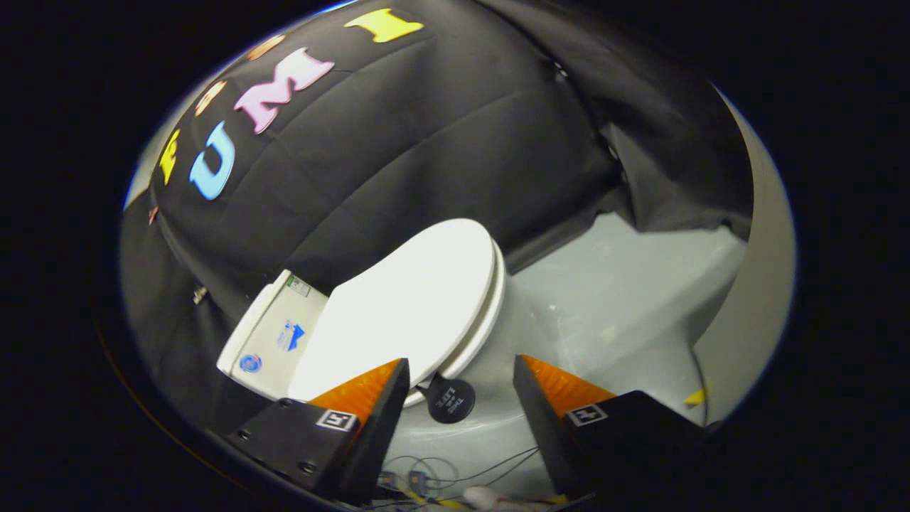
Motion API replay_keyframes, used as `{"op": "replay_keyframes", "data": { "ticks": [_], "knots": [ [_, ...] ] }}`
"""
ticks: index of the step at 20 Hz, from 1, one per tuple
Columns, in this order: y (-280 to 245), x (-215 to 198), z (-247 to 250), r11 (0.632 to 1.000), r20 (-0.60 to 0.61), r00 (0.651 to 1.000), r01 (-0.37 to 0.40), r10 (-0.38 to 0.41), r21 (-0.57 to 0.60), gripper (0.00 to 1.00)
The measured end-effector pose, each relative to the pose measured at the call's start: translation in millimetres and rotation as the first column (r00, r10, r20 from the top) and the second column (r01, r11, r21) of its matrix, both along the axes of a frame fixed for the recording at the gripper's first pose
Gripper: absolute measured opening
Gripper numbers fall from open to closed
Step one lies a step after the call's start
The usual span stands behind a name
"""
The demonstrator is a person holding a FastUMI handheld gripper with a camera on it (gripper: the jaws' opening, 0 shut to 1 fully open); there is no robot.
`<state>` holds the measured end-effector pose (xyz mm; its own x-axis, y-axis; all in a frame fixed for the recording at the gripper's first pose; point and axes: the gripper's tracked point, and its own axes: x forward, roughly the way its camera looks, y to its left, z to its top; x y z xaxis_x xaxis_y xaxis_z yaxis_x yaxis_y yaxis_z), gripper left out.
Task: Open the toilet lid.
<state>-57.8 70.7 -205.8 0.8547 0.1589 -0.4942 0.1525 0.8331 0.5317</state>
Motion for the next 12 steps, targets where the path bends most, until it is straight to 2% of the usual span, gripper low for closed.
{"op": "replay_keyframes", "data": {
  "ticks": [2,6,7,8,12],
  "knots": [
    [9,-4,-9,0.993,-0.040,0.999,0.025,-0.020,0.112,0.76],
    [18,-10,-21,0.970,-0.098,0.995,0.052,-0.029,0.236,0.76],
    [15,-9,-26,0.967,-0.107,0.993,0.077,-0.052,0.242,0.62],
    [17,-9,-30,0.963,-0.116,0.993,0.067,-0.038,0.261,0.49],
    [12,-10,-25,0.945,-0.123,0.992,0.076,-0.039,0.319,0.48]
  ]
}}
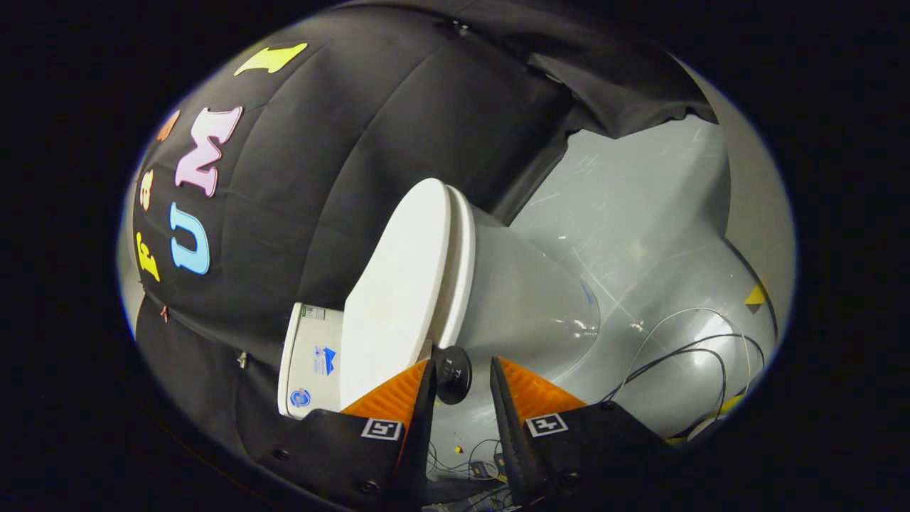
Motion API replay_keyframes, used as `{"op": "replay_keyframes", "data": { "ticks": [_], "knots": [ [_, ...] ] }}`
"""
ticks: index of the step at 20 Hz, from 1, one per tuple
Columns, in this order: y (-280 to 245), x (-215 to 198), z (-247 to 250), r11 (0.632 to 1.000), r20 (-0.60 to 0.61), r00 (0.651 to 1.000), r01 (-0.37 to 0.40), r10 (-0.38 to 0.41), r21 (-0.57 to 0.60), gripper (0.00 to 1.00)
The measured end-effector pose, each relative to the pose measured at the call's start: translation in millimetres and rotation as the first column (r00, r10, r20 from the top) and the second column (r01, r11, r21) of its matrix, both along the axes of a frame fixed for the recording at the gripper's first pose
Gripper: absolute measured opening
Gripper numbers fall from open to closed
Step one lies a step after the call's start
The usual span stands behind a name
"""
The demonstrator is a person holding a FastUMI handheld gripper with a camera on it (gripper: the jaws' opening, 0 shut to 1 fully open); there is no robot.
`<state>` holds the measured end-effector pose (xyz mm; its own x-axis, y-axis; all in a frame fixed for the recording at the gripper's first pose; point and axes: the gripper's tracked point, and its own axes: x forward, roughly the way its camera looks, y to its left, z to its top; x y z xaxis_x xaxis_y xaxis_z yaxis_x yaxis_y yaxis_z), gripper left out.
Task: Open the toilet lid.
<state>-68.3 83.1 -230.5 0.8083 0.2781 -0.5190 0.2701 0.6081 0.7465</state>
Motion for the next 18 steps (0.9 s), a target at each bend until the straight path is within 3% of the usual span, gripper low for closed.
{"op": "replay_keyframes", "data": {
  "ticks": [2,3,8,9,10,18],
  "knots": [
    [2,1,-3,0.999,-0.023,1.000,0.013,-0.012,0.050,0.23],
    [2,-1,-2,0.998,-0.025,1.000,0.010,-0.008,0.059,0.21],
    [1,0,-4,0.996,-0.029,1.000,0.006,-0.004,0.087,0.20],
    [-22,-11,15,0.993,-0.029,0.999,0.035,-0.032,0.117,0.19],
    [-4,7,-7,0.989,-0.033,0.999,0.019,-0.015,0.150,0.08],
    [3,0,2,0.995,-0.031,0.999,0.012,-0.009,0.104,0.08]
  ]
}}
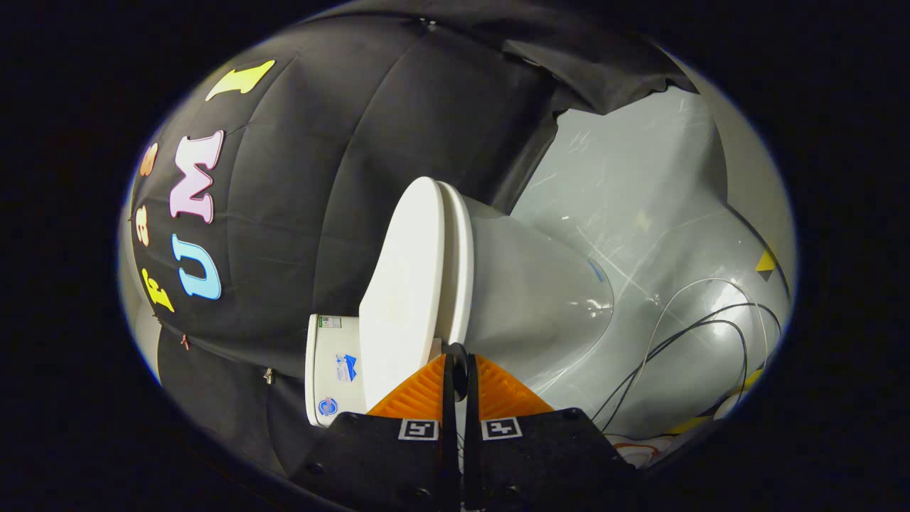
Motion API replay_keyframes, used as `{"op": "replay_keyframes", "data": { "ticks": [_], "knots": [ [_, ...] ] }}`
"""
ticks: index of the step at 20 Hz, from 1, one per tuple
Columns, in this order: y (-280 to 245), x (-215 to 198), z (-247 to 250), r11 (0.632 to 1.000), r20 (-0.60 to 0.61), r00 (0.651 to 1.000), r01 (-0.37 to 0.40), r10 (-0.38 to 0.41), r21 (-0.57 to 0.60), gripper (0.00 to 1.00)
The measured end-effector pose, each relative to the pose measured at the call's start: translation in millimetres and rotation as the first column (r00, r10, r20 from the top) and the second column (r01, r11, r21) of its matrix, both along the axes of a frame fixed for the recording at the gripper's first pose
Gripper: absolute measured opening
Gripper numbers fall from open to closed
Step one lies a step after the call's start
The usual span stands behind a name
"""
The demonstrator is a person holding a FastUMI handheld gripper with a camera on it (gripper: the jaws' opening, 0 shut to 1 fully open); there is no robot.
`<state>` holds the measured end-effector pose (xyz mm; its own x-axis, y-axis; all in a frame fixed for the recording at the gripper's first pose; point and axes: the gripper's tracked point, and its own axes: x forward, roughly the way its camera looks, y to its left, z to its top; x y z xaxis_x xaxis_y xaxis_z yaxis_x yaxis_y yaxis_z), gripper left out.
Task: Open the toilet lid.
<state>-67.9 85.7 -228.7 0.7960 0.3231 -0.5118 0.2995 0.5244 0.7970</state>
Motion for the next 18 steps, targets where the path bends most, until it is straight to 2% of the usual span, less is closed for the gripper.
{"op": "replay_keyframes", "data": {
  "ticks": [4,10,18],
  "knots": [
    [1,-1,7,0.997,0.020,0.999,-0.024,0.025,-0.068,0.08],
    [5,-2,24,0.998,0.043,0.999,-0.023,0.025,-0.059,0.06],
    [24,-3,80,0.993,0.068,0.997,-0.022,0.030,-0.118,0.05]
  ]
}}
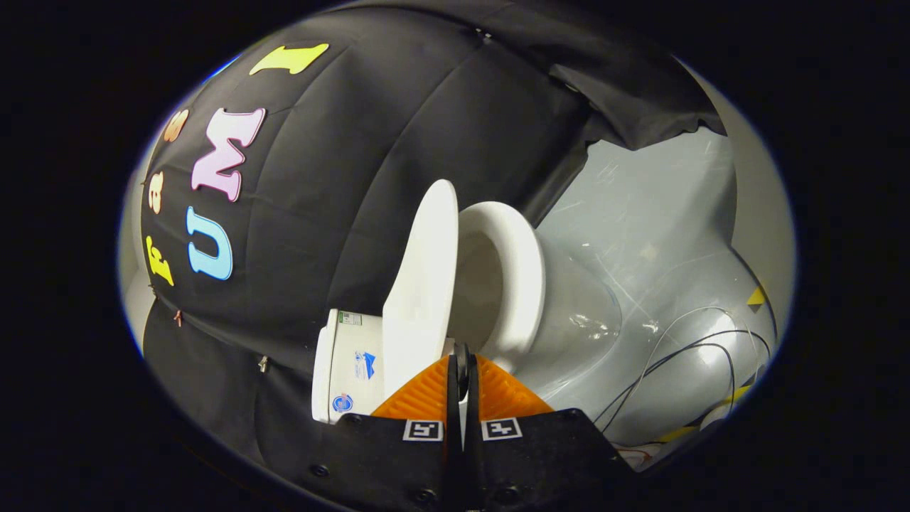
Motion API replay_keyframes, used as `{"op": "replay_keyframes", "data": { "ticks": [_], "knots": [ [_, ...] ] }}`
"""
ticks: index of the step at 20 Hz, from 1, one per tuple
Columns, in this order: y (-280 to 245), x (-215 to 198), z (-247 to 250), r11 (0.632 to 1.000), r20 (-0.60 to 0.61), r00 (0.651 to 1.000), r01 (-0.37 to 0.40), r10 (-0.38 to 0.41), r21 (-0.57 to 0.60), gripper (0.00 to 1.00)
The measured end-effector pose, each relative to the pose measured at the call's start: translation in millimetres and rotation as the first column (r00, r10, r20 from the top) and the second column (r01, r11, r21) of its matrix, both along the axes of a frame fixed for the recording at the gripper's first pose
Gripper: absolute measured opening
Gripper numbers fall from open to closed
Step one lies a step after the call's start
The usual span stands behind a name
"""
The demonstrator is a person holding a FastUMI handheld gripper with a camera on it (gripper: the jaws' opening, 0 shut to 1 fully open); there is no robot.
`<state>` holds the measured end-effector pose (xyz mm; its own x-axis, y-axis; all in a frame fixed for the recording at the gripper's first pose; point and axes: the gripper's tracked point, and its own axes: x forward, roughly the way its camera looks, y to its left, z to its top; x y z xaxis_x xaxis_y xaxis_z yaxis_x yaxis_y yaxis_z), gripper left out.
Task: Open the toilet lid.
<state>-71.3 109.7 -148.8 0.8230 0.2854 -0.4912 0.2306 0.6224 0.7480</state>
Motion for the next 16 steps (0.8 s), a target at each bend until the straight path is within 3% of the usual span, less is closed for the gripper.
{"op": "replay_keyframes", "data": {
  "ticks": [16],
  "knots": [
    [68,6,93,0.968,0.042,0.997,-0.055,0.067,-0.246,0.06]
  ]
}}
